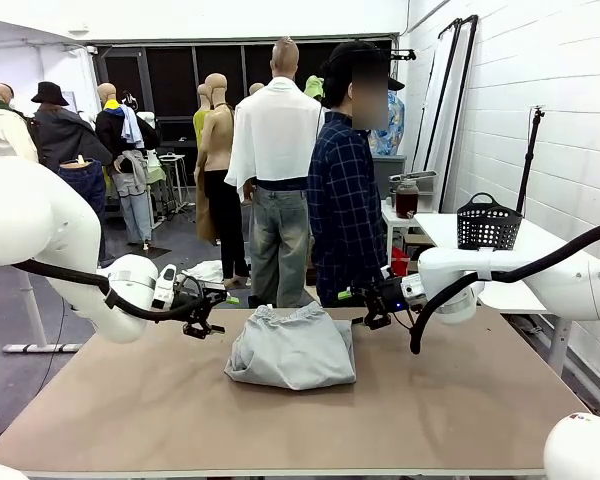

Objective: Fold the training pants.
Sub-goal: Fold the Training pants in half.

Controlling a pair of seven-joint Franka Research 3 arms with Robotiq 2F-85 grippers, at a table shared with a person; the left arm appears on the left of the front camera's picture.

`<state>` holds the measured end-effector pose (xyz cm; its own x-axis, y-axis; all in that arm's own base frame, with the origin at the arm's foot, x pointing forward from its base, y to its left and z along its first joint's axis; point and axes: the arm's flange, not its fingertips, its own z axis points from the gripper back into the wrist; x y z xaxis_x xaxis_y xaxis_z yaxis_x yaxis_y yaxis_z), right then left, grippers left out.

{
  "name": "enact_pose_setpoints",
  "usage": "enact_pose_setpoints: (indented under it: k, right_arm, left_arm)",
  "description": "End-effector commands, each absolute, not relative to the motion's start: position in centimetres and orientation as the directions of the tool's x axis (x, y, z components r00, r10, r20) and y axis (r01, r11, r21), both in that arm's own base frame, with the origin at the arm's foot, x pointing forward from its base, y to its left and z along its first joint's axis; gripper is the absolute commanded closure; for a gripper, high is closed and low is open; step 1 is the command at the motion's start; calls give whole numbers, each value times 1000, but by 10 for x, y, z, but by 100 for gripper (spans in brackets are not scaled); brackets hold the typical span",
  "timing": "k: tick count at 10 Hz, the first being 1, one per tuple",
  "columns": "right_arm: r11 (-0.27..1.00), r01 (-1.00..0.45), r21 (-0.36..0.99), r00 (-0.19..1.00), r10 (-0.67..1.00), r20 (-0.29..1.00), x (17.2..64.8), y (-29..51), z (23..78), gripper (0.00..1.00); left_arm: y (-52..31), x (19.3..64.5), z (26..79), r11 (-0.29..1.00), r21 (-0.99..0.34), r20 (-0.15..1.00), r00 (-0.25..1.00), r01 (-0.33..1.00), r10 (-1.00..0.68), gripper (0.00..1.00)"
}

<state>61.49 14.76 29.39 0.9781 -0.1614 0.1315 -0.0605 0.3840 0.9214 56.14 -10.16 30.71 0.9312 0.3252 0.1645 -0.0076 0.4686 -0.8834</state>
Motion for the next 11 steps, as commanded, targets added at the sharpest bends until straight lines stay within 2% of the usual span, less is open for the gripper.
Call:
enact_pose_setpoints:
  k: [1, 2, 11]
  right_arm:
    - [410, -59, 910, 977, -162, 136, 609, 151, 295, 0]
    - [384, -60, 921, 978, -161, 131, 615, 148, 294, 0]
    - [384, -60, 921, 978, -161, 131, 615, 148, 294, 0]
  left_arm:
    - [-103, 550, 309, 522, -853, 225, 907, 7, 356, 0]
    - [-102, 561, 307, 469, -883, 164, 931, -8, 325, 0]
    - [-102, 561, 307, 469, -883, 164, 931, -8, 325, 0]
